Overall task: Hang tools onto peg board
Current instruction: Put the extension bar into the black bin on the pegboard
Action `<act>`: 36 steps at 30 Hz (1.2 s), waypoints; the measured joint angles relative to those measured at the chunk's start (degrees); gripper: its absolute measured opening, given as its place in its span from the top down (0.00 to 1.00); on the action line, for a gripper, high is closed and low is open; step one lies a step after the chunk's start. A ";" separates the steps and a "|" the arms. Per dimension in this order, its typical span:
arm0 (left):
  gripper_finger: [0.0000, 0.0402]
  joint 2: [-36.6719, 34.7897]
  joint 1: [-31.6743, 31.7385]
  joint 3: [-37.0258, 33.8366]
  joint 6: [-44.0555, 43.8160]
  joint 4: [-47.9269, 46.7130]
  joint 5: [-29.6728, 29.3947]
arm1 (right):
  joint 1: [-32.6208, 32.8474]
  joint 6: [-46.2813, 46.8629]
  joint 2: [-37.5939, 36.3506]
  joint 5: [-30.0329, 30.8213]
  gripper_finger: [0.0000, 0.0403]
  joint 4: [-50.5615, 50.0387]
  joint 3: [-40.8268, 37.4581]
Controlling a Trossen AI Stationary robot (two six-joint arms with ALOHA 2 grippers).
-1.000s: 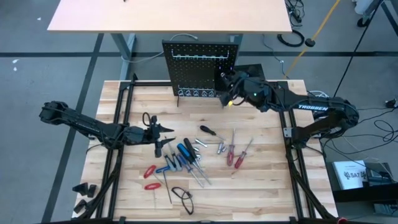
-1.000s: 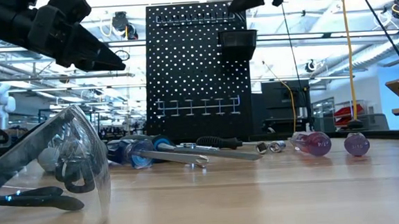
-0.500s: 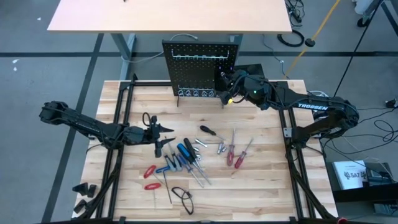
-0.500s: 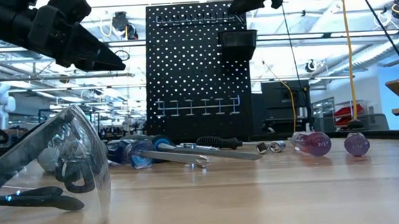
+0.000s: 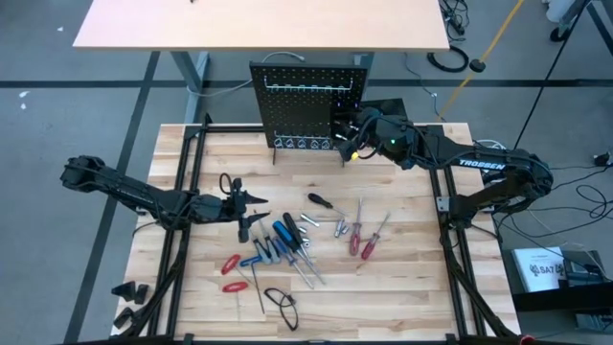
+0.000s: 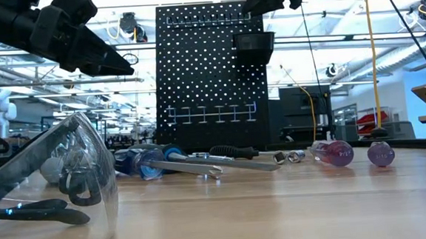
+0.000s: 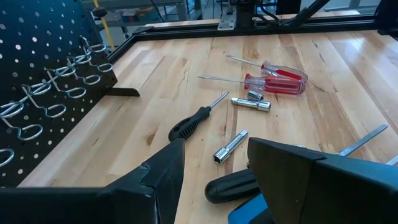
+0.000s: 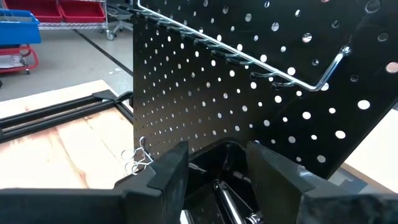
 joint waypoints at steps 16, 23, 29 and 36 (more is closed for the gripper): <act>0.54 0.00 -0.02 0.00 0.52 0.02 -0.79 | 0.20 4.60 0.49 -21.20 0.63 -8.40 0.00; 0.54 -0.02 -0.02 -0.02 -1.72 0.09 -3.99 | 4.40 7.67 5.77 -26.92 0.63 -15.45 0.00; 0.54 -0.09 -0.01 4.52 -4.34 -5.01 -4.30 | 10.79 8.22 12.58 -26.93 0.63 -14.16 -0.02; 0.54 -0.07 -0.07 8.35 -7.59 -11.92 -2.76 | 14.54 9.40 21.67 -26.64 0.63 -9.50 -0.07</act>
